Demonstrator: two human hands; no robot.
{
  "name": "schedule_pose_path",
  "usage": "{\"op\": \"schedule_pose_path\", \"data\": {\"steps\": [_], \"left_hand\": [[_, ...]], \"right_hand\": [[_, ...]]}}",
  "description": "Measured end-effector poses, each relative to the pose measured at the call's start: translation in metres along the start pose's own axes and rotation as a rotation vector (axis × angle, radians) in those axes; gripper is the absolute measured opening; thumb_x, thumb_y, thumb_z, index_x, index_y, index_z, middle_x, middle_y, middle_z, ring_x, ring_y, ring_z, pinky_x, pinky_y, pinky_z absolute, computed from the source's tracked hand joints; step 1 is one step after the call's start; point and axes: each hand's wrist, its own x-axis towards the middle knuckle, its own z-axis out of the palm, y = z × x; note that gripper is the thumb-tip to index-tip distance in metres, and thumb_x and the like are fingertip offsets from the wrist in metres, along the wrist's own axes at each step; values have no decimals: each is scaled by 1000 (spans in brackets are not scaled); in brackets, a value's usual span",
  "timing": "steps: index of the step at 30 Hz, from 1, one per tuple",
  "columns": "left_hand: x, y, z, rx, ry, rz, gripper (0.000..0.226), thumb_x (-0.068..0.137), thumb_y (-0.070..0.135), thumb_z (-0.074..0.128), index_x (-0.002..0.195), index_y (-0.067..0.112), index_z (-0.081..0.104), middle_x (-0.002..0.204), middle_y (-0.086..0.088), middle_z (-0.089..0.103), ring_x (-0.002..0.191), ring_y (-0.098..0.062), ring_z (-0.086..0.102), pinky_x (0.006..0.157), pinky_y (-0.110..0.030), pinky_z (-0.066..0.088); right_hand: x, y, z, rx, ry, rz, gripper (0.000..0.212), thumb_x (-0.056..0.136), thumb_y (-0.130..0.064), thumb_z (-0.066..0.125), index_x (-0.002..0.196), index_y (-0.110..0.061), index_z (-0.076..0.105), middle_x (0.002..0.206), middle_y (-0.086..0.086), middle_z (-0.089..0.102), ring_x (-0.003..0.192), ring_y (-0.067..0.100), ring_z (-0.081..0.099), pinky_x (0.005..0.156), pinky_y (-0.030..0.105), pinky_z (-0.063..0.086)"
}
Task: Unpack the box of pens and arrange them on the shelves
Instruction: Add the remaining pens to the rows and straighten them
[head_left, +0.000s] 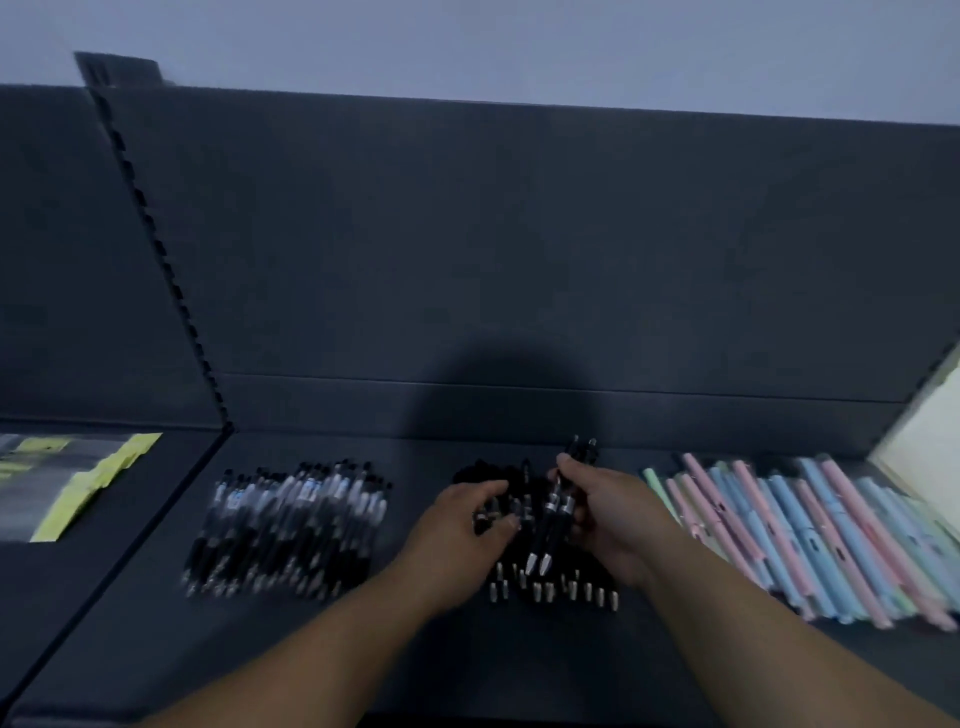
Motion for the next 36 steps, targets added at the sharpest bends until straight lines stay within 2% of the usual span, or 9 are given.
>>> {"op": "schedule_pose_path", "data": {"steps": [3,6,11,17,24,27,30,33,36], "left_hand": [[6,4,24,130,-81,26,55,95,39,52,146,33,31,154,10,20,141,-7,20,111,-16,16],[9,2,39,302,-158,18,59,98,40,44,150,32,18,159,11,8,146,-13,5,119,-26,6],[13,-5,51,480,-122,29,57,99,42,41,150,29,20,159,10,11,146,-15,9,120,-30,7],[18,-1,54,483,-37,30,52,98,41,43,147,31,30,155,11,22,143,-13,18,118,-26,13],[16,0,50,482,-79,32,53,98,40,42,148,32,26,156,12,19,143,-13,15,117,-24,13],[16,1,48,493,-85,43,54,98,41,43,148,32,26,156,12,19,143,-14,16,116,-22,11],[17,-1,44,448,-99,40,54,97,44,45,147,35,28,155,14,20,142,-13,15,115,-21,11],[15,-5,40,365,-71,46,52,96,42,48,145,35,33,153,13,23,141,-12,18,112,-18,12],[10,-10,37,348,-57,55,51,96,40,49,144,39,32,155,12,19,144,-13,12,115,-20,10]], "right_hand": [[3,1,-26,-75,13,58,22,94,-31,61,87,-10,63,56,2,47,43,10,39,42,20,35],[9,0,-39,-180,24,68,25,95,-31,60,79,-11,58,53,1,45,44,12,38,44,19,34],[22,-2,-43,-394,-13,13,28,96,-29,58,75,-12,49,59,5,47,48,15,44,40,16,35],[22,10,-52,-347,-80,-3,6,91,-9,62,96,-10,59,73,5,60,57,10,54,51,21,45],[13,19,-62,-337,-20,-97,60,79,-2,71,130,-20,46,93,8,68,73,16,64,62,26,53],[3,19,-65,-569,-70,-207,58,80,-13,76,132,-19,52,102,-2,65,84,7,62,65,9,48],[-9,22,-69,-921,-117,-410,60,78,-25,79,132,-21,54,119,-10,52,100,0,54,75,-3,35],[-12,31,-73,-1100,-217,-468,88,72,-44,81,147,-30,36,145,-18,22,135,1,26,106,12,23],[-13,38,-72,-1208,-293,-420,102,71,-56,77,153,-33,20,160,-16,-2,146,9,9,118,24,16]]}}
